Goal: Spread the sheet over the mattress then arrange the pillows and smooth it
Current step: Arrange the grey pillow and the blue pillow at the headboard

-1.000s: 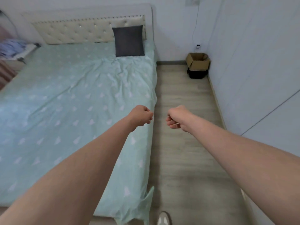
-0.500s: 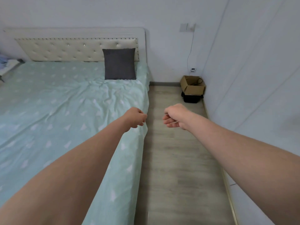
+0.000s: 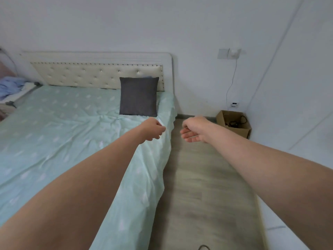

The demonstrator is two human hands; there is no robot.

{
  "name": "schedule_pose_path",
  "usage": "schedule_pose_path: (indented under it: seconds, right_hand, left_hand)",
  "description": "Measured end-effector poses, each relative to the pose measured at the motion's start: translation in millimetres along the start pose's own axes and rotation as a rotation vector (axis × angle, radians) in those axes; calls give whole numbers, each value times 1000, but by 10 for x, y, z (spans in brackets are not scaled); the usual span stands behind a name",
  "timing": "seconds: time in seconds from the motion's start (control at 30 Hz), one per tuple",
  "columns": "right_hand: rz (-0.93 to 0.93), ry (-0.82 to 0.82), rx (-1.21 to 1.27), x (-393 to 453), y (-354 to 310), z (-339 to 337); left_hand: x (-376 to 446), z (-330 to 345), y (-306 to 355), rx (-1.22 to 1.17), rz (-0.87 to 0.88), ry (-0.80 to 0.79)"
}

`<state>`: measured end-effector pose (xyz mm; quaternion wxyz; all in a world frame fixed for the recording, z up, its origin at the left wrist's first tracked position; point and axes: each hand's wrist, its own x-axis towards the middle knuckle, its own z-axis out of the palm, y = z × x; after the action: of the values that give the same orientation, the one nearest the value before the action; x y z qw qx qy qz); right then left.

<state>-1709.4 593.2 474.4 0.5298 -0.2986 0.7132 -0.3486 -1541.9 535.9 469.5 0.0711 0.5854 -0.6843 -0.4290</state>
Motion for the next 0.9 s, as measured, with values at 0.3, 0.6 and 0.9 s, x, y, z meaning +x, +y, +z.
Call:
schedule_pose_path:
  seconds: [0.3,0.6,0.9]
  right_hand:
    - [-14,-88,-91,1868,-1289,53]
    - [7,-90,-236,3920,-2205,651]
    - [77,-175,-211,5404,-3255,1242]
  left_hand:
    - [1660,-668,342,-142,-68,125]
    - [3737,-1568,-40,-231,-185,171]
    - [5186,-2430,-202,-299,-299,231]
